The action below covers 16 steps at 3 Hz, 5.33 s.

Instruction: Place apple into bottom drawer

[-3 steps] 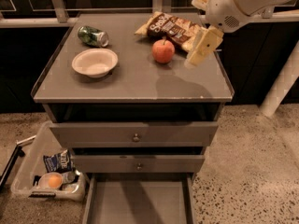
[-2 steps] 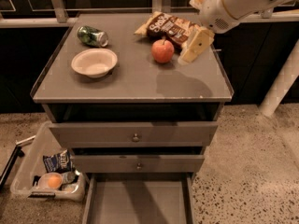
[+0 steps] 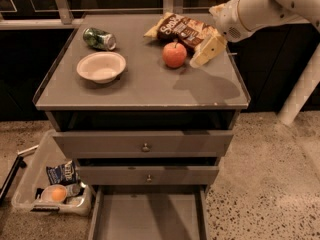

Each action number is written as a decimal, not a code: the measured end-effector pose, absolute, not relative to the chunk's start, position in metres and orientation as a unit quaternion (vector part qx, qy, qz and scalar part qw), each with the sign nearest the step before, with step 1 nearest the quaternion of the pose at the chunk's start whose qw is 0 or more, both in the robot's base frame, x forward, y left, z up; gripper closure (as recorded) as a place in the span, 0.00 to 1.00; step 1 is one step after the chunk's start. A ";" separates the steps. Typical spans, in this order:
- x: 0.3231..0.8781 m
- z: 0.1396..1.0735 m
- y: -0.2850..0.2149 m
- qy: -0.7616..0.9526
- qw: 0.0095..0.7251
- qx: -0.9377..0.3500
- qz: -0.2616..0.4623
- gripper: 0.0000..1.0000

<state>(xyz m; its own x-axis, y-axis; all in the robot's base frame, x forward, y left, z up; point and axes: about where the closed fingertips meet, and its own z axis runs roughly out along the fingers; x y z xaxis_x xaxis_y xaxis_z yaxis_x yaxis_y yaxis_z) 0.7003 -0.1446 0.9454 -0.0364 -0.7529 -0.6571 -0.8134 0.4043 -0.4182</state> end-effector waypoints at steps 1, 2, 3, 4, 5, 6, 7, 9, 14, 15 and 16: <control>0.720 0.928 -0.149 0.730 0.448 -0.510 0.078 0.00; 0.734 0.911 -0.139 0.733 0.455 -0.490 0.124 0.00; 0.742 0.896 -0.119 0.727 0.454 -0.485 0.171 0.00; 0.744 0.882 -0.098 0.722 0.442 -0.491 0.203 0.00; 0.747 0.869 -0.086 0.722 0.430 -0.496 0.219 0.00; 0.751 0.861 -0.077 0.720 0.420 -0.498 0.239 0.19; 0.751 0.862 -0.077 0.720 0.420 -0.498 0.239 0.42; 0.751 0.862 -0.077 0.720 0.420 -0.498 0.239 0.89; 0.677 0.923 -0.094 0.696 0.439 -0.537 0.183 1.00; 0.633 0.936 -0.118 0.699 0.445 -0.536 0.160 1.00; 0.590 0.942 -0.138 0.703 0.444 -0.536 0.142 1.00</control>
Offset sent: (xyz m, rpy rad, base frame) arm 0.0511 0.0106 -0.0488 0.3154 0.1237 -0.0194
